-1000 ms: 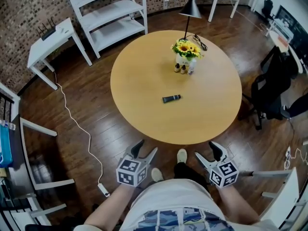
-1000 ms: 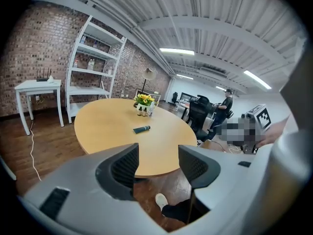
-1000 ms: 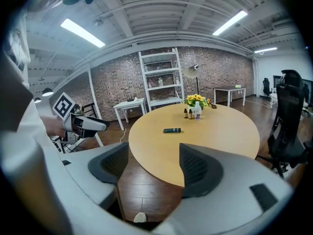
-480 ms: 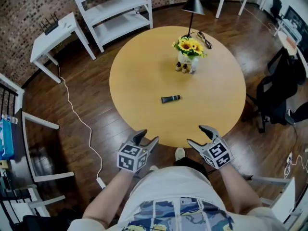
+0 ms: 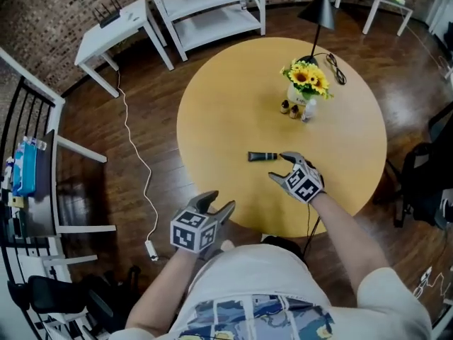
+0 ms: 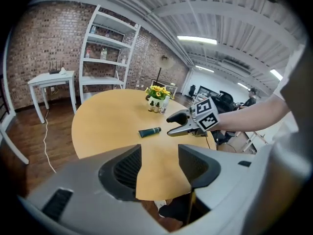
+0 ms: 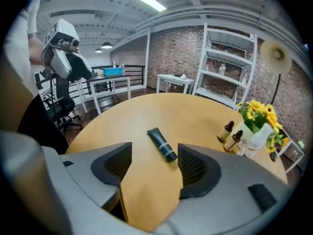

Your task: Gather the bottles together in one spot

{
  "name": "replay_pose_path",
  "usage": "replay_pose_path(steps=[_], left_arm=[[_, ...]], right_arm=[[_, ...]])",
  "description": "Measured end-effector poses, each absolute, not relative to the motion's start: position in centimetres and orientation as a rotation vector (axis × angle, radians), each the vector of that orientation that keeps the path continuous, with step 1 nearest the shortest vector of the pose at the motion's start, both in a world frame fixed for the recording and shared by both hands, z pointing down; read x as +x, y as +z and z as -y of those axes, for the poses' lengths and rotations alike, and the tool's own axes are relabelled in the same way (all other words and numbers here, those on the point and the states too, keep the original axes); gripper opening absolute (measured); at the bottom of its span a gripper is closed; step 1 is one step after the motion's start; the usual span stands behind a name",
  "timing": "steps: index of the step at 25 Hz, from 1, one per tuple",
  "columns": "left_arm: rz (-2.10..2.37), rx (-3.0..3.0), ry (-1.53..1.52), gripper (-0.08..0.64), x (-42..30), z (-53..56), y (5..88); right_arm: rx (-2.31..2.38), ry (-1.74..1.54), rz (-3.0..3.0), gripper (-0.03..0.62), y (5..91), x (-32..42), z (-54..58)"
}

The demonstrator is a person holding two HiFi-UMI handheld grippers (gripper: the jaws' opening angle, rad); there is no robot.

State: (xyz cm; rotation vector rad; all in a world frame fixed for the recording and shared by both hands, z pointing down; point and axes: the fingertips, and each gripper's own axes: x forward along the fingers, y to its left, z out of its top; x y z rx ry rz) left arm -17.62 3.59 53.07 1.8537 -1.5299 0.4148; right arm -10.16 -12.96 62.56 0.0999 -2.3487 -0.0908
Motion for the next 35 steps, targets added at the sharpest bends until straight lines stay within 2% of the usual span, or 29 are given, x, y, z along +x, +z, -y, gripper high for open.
replay_pose_path(steps=[2,10,12,20,32,35], left_arm=[[1.572,1.794,0.414,0.241,-17.9,-3.7,53.0],[1.647,1.675,0.442,0.241,-18.5,-4.2,53.2],[1.636,1.679,0.436,0.241,-18.4,-3.8,53.3],[1.483,1.806,0.336,0.24,-16.1,1.4,52.9],[0.957,1.796,-0.178,0.24,-6.9,8.8,51.1],[0.826,1.795,-0.254,0.175,-4.3,9.6,50.0]], right_arm=[[0.028,-0.107,2.312,0.276,64.8,-11.3,14.9],[-0.201,-0.066,2.228,0.234,69.5,-12.9,16.1],[-0.196,-0.028,2.229,0.13,69.4,-12.6,16.0],[0.1,0.126,2.445,0.127,63.3,-8.8,14.4],[0.488,0.172,2.802,0.127,48.4,0.2,6.5],[0.55,0.154,2.802,0.127,47.7,1.8,5.3]])
